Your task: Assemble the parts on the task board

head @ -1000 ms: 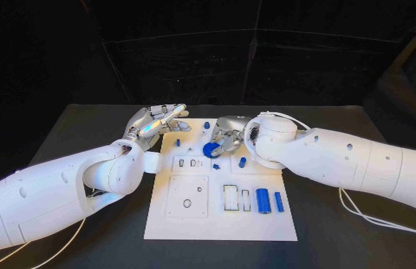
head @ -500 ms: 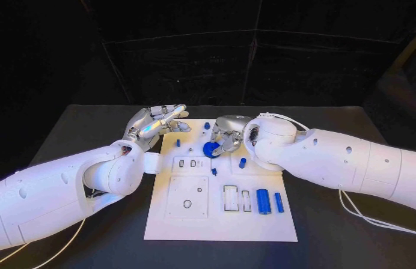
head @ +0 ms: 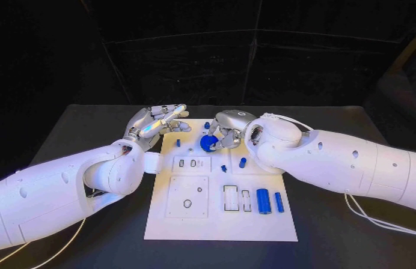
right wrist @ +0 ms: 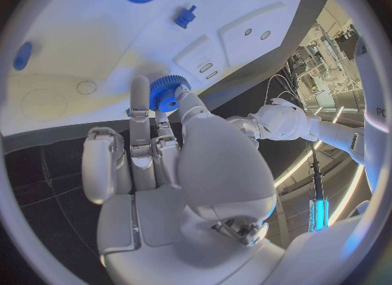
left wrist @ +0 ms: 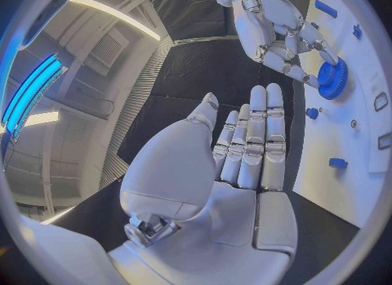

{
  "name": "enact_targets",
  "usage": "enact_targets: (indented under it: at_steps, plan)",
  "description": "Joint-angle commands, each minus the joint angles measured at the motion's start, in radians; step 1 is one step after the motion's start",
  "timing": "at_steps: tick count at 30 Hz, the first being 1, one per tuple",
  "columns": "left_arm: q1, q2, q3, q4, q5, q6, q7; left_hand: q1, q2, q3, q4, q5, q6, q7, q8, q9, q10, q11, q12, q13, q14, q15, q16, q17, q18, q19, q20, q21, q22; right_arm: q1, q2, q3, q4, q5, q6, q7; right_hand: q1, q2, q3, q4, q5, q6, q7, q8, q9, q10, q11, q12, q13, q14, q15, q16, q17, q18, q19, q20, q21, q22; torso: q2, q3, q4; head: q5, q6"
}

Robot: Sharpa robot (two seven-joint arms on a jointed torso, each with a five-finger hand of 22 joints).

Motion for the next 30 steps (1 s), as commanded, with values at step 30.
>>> enact_targets:
  at_steps: [30]
  plan:
    - [0.002, 0.005, 0.001, -0.002, -0.005, 0.014, 0.003, 0.002, 0.006, -0.002, -0.005, 0.004, 0.001, 0.0, -0.004, -0.001, -0.004, 0.0, -0.002, -0.001, -0.001, -0.002, -0.003, 0.001, 0.004, 0.002, 0.001, 0.006, 0.001, 0.002, 0.164, 0.002, -0.205, -0.109, -0.05, -0.048, -0.012, -0.007, 0.018, -0.003, -0.001, 0.016, -0.005, 0.002, -0.001, 0.025, -0.007, 0.003, 0.15, 0.024, -0.01, -0.007, 0.001, -0.01, 0.011, -0.004, 0.008, 0.012, 0.001, -0.0006, 0.0018, 0.004, 0.001]
